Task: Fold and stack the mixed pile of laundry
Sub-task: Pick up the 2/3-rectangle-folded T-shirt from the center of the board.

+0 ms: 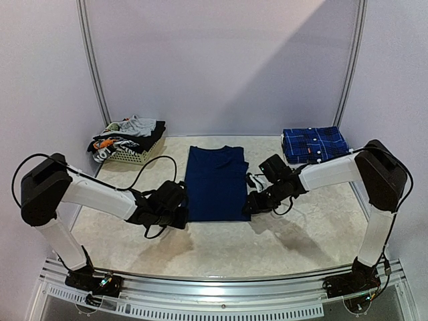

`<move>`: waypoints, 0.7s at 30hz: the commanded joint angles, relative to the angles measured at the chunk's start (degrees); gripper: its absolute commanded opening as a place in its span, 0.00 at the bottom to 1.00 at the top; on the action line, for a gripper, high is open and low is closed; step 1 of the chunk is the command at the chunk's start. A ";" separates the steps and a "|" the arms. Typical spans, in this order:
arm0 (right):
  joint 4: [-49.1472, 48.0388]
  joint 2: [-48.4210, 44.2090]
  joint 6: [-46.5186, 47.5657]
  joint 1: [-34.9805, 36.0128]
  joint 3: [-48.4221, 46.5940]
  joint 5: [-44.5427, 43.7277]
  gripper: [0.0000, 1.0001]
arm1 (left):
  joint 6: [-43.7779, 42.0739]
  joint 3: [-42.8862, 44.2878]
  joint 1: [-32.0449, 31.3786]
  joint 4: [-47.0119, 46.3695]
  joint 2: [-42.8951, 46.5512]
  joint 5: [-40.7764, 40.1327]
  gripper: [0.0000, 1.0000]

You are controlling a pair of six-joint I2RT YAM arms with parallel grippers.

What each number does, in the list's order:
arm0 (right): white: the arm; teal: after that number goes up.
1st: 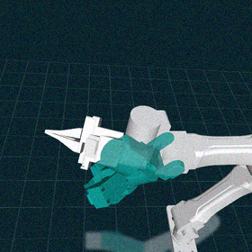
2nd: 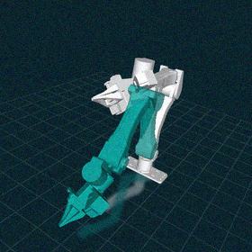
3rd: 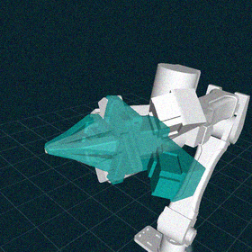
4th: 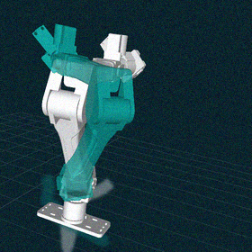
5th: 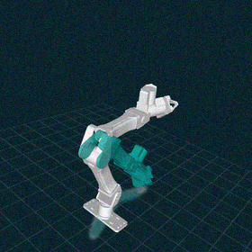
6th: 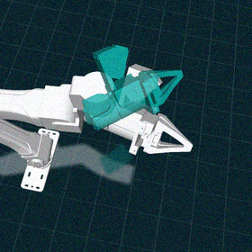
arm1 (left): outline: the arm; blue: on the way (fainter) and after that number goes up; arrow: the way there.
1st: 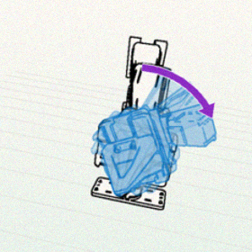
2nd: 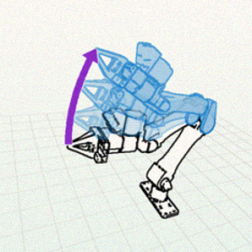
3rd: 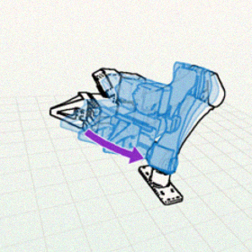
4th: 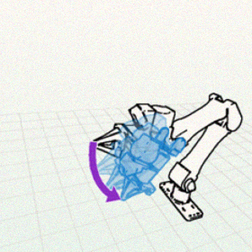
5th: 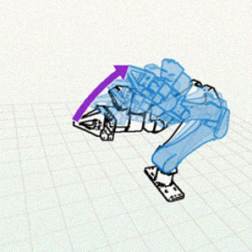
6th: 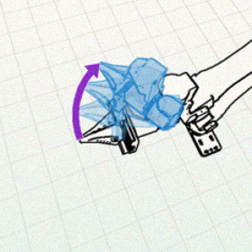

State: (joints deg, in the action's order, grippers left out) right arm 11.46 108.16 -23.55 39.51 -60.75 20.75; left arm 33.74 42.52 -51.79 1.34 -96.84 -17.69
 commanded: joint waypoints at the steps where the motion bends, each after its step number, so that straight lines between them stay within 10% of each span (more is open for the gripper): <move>1: 5.55 -4.61 -0.86 1.16 3.19 -4.36 0.35 | 0.97 -2.40 -1.11 7.07 4.49 -3.95 0.24; 14: 3.97 -18.67 -5.59 1.27 12.74 -5.90 0.71 | 1.04 -6.82 -1.13 13.11 16.81 -9.11 0.65; 21: -2.14 -18.66 -9.45 1.19 17.42 0.83 0.72 | 1.17 -8.81 -0.60 10.34 17.42 -4.55 0.79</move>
State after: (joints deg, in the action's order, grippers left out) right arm 13.76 90.06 -29.87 40.51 -45.58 17.28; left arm 34.76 34.92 -52.36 12.82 -80.14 -25.10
